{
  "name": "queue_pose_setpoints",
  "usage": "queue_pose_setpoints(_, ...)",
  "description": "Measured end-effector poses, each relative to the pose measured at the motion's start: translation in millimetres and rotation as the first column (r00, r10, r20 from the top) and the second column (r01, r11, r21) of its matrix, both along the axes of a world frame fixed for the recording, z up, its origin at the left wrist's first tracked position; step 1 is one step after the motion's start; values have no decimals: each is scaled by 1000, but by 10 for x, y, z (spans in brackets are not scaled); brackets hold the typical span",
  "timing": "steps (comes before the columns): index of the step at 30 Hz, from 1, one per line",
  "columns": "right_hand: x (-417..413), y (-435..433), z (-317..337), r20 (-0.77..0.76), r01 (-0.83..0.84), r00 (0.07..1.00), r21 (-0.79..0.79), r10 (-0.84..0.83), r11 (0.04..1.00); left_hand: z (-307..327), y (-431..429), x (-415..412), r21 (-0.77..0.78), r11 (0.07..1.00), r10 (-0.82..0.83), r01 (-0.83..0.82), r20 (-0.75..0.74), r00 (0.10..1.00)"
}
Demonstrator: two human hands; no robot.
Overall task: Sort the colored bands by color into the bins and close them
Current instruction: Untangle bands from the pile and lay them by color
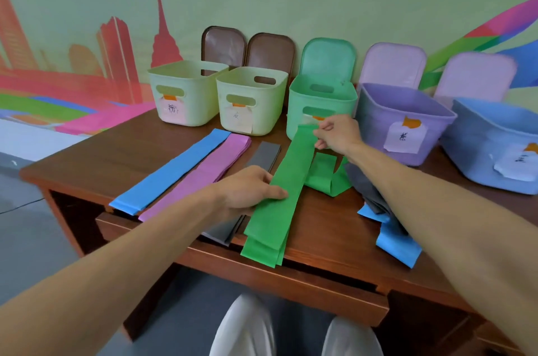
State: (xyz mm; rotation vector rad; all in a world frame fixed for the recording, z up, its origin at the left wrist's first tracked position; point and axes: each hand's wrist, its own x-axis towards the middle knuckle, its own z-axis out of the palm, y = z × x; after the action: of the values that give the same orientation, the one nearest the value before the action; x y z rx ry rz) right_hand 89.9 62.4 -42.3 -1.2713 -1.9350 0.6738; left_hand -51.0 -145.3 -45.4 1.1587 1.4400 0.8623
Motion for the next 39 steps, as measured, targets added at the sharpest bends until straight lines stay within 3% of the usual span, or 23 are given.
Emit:
queue_pose_setpoints(10,-183,181,-250,223,-13,975,36,5,999,-103,124,-97,-133,989,-59,61,14,998)
queue_pose_setpoints(18,-238,283,-402,241,13,970,16,-16,1000,-120,165,-171,-172,980,-111,102,-40,993)
queue_pose_setpoints(27,-254,333,-459,274,55,960,40,-64,998,-104,220,-173,-176,978,-150,112,-223,963)
queue_pose_setpoints(36,-292,332,-386,405,68,909,88,-98,994,-43,298,-45,-182,975,-206,127,-532,821)
queue_pose_setpoints(39,-245,327,-276,423,52,900,136,-105,989,-10,275,-26,-195,969,-244,149,-690,681)
